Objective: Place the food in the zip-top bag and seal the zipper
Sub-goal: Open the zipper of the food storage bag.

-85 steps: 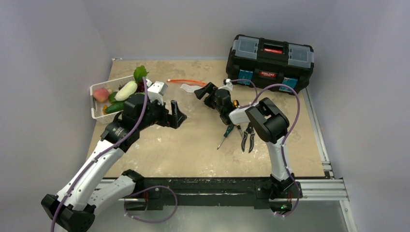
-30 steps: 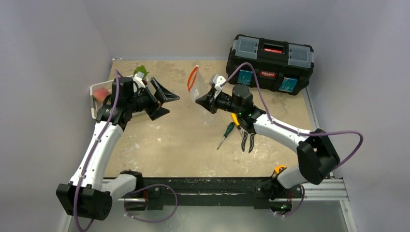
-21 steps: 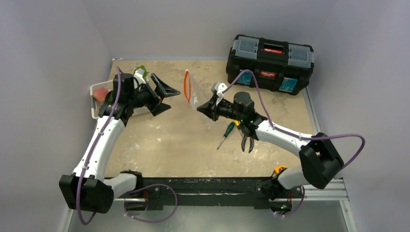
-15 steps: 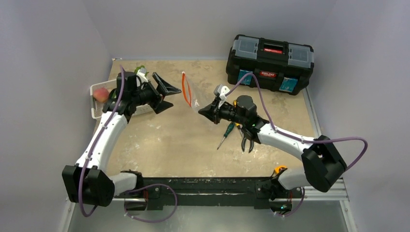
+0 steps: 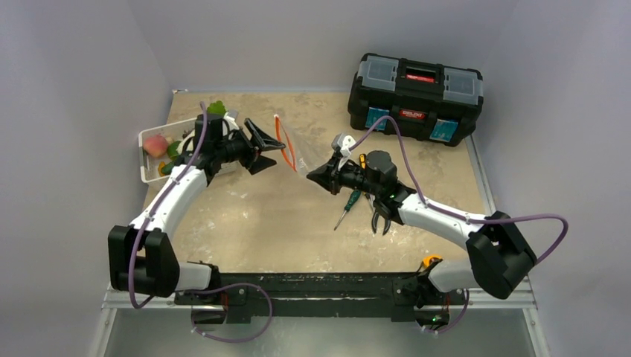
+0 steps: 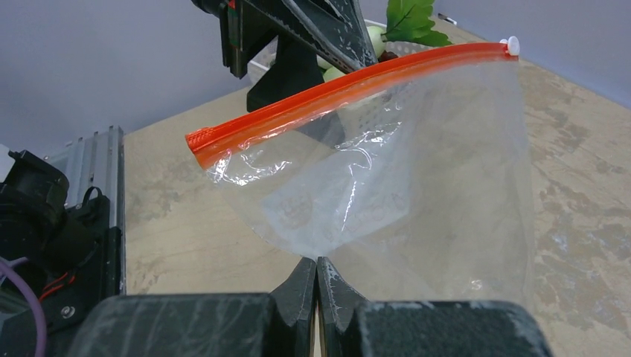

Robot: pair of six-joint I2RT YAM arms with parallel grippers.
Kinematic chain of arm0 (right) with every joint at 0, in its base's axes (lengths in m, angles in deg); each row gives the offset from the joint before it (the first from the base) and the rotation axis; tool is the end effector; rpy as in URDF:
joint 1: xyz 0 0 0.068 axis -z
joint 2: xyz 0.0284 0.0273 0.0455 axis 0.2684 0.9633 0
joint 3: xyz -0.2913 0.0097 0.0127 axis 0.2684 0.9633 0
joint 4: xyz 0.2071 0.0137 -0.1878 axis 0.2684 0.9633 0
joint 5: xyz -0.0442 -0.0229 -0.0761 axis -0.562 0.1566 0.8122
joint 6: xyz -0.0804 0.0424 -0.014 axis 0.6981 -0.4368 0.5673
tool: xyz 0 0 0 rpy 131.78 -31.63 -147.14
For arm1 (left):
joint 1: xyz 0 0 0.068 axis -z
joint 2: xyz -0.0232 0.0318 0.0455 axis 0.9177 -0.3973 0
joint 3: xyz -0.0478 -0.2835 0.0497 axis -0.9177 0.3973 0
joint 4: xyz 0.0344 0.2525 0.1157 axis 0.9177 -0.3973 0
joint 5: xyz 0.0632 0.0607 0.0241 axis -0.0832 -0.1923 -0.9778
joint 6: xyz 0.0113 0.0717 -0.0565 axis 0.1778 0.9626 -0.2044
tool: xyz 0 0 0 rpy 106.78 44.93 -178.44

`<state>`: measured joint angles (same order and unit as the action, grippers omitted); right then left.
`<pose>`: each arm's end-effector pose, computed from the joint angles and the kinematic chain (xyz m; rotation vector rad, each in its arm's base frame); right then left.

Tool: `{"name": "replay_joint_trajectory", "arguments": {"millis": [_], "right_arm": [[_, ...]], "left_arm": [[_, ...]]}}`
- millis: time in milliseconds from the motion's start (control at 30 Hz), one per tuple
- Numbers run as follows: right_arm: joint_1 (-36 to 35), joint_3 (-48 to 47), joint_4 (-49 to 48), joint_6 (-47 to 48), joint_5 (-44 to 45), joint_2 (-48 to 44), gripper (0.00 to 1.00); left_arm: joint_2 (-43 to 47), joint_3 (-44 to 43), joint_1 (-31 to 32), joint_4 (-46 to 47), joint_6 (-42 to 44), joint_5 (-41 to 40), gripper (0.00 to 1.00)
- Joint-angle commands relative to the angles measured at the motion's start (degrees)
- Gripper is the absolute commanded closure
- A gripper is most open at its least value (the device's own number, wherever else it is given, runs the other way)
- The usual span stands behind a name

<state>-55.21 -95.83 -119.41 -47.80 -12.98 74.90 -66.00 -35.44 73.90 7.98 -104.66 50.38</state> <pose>0.2508 0.2555 0.2746 -0.8321 1.5158 0.9873 0.3273 -0.0929 0.2843 -0.7370 2.2738 -1.3697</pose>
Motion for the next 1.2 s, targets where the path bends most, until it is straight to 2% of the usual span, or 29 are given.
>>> {"name": "replay_joint_trajectory", "arguments": {"millis": [0,33,100,200,300,400,467,500,567,633,733,767,900,1000,1100,1167], "right_arm": [[-1.1,0.5,-0.7,-0.4,1.2,-1.8,1.0],[-1.3,0.5,-0.3,-0.5,1.4,-1.9,1.0],[-2.1,1.0,0.5,-0.9,2.2,-2.1,1.0],[-4.0,1.5,3.0,-3.2,6.1,-3.1,1.0],[-6.5,-0.2,9.6,-7.5,13.0,-3.8,1.0],[-8.8,-2.8,18.8,-11.3,20.9,-4.9,0.99],[-9.4,-5.3,25.6,-11.8,23.0,-5.2,0.86],[-9.5,-7.3,29.3,-11.6,24.1,-5.0,0.77],[-9.5,-11.7,38.8,-10.7,26.2,-4.4,0.64],[-9.6,-16.2,43.7,-10.2,28.6,-4.2,0.49],[-9.8,-19.4,44.6,-13.2,30.9,-4.5,0.06],[-10.0,-19.9,43.4,-15.1,31.0,-4.7,0.02],[-10.4,-17.6,31.6,-27.4,29.5,-5.6,0.01],[-8.6,-16.1,24.0,-34.9,19.0,-4.8,0.01],[-7.3,-16.5,20.8,-37.3,14.1,-1.6,0.01],[-7.2,-19.2,25.4,-38.0,13.5,1.8,0.01]], "left_arm": [[-1.3,1.2,2.1,5.5,0.1,1.9,0.31],[-1.7,1.4,2.4,5.6,0.4,1.9,0.32],[-2.5,2.1,3.1,6.3,1.3,2.4,0.42],[-2.9,3.0,3.6,5.0,4.6,2.5,0.63],[-2.4,3.7,4.0,1.2,8.8,1.8,0.87],[-0.3,5.3,4.4,-0.7,10.9,1.4,1.0],[2.6,6.2,4.7,-3.0,12.7,-0.5,1.0],[4.4,6.2,5.0,-5.4,14.1,-2.6,1.0],[8.4,5.2,5.6,-11.1,17.9,-8.4,1.0],[12.0,2.7,6.4,-17.4,20.5,-14.8,1.0],[15.0,-1.2,8.0,-25.3,23.2,-22.8,1.0],[15.7,-2.7,8.7,-27.8,23.9,-25.8,1.0],[17.2,-7.8,12.8,-34.4,25.9,-34.6,1.0],[15.9,-10.7,15.3,-37.6,26.2,-39.2,1.0],[12.8,-10.3,16.1,-37.4,25.2,-36.0,1.0],[10.1,-8.1,16.0,-35.0,23.5,-29.6,1.0]]}}
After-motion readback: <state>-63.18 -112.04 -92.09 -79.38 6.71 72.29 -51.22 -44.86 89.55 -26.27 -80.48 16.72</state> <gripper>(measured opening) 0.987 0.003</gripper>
